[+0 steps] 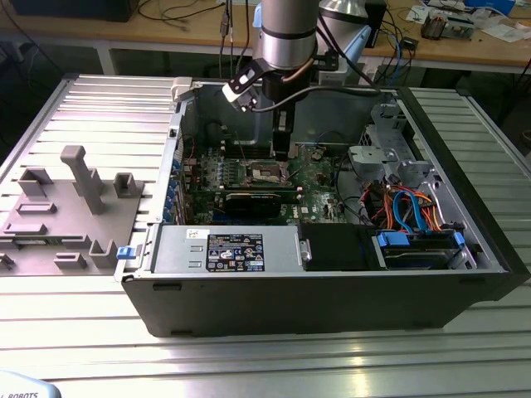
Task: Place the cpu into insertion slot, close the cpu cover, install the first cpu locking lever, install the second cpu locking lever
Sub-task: 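Place the cpu into insertion slot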
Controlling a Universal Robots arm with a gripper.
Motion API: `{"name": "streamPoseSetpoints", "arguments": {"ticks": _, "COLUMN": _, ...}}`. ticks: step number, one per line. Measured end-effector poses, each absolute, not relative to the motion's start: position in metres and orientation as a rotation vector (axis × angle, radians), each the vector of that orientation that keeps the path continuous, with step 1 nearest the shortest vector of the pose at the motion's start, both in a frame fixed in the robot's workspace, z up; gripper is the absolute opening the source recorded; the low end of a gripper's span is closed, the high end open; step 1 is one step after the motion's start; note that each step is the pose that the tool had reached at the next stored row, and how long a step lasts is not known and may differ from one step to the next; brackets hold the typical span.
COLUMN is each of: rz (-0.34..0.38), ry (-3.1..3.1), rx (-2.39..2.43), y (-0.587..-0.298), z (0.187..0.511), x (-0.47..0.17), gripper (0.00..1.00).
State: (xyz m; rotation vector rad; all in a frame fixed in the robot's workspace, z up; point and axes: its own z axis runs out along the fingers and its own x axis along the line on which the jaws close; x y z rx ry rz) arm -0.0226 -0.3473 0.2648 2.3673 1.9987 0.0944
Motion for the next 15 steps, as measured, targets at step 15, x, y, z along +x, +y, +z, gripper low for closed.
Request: {"name": "streamPoseSetpoints", "arguments": {"ticks": 15, "rz": 0.094, "ry": 1.972, "rx": 2.389, "y": -0.3473, "z": 0.2623, "x": -0.0226, "gripper": 0.54}}
